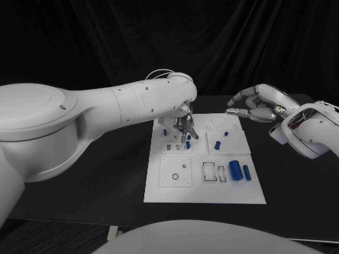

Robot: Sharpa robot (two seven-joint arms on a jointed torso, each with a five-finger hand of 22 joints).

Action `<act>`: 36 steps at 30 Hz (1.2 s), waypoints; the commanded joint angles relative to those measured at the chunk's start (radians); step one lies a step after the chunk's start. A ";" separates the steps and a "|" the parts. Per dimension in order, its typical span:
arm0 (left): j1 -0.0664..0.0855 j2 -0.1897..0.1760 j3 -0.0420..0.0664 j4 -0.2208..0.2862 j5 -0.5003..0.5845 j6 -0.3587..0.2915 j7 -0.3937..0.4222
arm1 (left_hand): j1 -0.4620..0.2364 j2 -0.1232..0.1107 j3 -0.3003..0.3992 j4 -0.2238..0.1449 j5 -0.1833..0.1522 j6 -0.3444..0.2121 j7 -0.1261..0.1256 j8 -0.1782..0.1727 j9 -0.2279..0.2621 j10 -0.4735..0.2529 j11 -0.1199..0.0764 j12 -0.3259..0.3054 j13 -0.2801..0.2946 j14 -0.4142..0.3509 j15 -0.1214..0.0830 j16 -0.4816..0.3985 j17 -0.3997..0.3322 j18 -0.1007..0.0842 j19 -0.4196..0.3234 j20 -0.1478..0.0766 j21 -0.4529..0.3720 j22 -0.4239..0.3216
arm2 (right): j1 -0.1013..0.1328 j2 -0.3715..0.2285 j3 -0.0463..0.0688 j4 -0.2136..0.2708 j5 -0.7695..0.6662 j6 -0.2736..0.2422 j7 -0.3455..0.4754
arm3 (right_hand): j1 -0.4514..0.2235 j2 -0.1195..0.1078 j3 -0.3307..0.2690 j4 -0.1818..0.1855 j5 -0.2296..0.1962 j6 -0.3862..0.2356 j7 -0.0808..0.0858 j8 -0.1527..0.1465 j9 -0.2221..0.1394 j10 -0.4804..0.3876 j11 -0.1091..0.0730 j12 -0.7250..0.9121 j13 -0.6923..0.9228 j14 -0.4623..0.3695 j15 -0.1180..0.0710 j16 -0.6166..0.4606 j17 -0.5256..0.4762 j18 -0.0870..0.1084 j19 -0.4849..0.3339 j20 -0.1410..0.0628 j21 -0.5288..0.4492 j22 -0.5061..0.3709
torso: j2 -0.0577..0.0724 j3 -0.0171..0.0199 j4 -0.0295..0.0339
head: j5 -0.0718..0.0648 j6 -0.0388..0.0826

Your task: Assemble the parts on the task board

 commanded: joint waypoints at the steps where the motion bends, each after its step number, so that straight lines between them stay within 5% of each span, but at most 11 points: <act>1: -0.003 0.002 0.001 -0.002 0.008 0.004 -0.050 | 0.007 -0.004 0.009 -0.002 0.007 0.002 0.001 -0.007 0.002 0.102 -0.004 -0.005 0.263 0.104 -0.002 0.003 0.263 -0.017 0.007 -0.005 -0.005 0.110 | -0.003 -0.001 0.001 -0.001 0.000 0.015 -0.021 | -0.001 0.013 -0.006 0.001 0.004 -0.002 0.004 -0.006 -0.002 0.106 0.009 0.003 0.263 0.103 0.008 0.003 0.263 -0.007 0.103 0.007 0.002 0.263 | 0.002 -0.0010 -0.0008 | 0.000 0.000; 13: -0.015 0.009 0.001 -0.011 0.008 -0.005 -0.049 | 0.028 -0.010 0.034 -0.023 0.031 -0.002 0.001 -0.020 0.009 0.102 -0.004 -0.005 0.263 0.104 -0.002 0.003 0.263 -0.017 0.007 -0.006 -0.008 0.110 | -0.006 -0.002 0.001 -0.001 0.000 0.024 -0.025 | -0.002 0.013 -0.006 0.001 0.004 -0.002 0.005 -0.006 -0.002 0.106 0.009 0.003 0.263 0.103 0.008 0.003 0.263 -0.007 0.103 0.007 0.001 0.262 | 0.000 0.0009 -0.0007 | -0.005 0.000; 23: -0.036 0.014 0.001 -0.029 0.008 -0.010 -0.048 | 0.036 -0.014 0.045 -0.032 0.043 -0.005 0.002 -0.026 0.011 0.102 -0.003 -0.005 0.263 0.104 -0.002 0.003 0.263 -0.016 0.004 -0.006 -0.011 0.106 | -0.008 -0.002 0.001 -0.003 0.000 0.029 -0.027 | -0.002 0.013 -0.006 0.001 0.004 -0.002 0.005 -0.006 -0.002 0.106 0.009 0.003 0.263 0.103 0.008 0.003 0.263 -0.007 0.103 0.007 0.001 0.262 | 0.000 -0.0011 -0.0001 | 0.001 0.000; 36: -0.042 0.017 0.001 -0.040 0.008 -0.012 -0.047 | 0.040 -0.017 0.052 -0.037 0.050 -0.005 0.002 -0.030 0.013 0.102 -0.003 -0.005 0.263 0.104 -0.002 0.003 0.263 -0.015 0.002 -0.006 -0.014 0.102 | -0.009 -0.002 0.001 -0.004 0.000 0.036 -0.028 | -0.002 0.013 -0.006 0.001 0.004 -0.002 0.005 -0.006 -0.002 0.106 0.009 0.003 0.263 0.103 0.008 0.003 0.263 -0.007 0.103 0.007 0.001 0.262 | 0.000 -0.0007 0.0004 | 0.007 0.000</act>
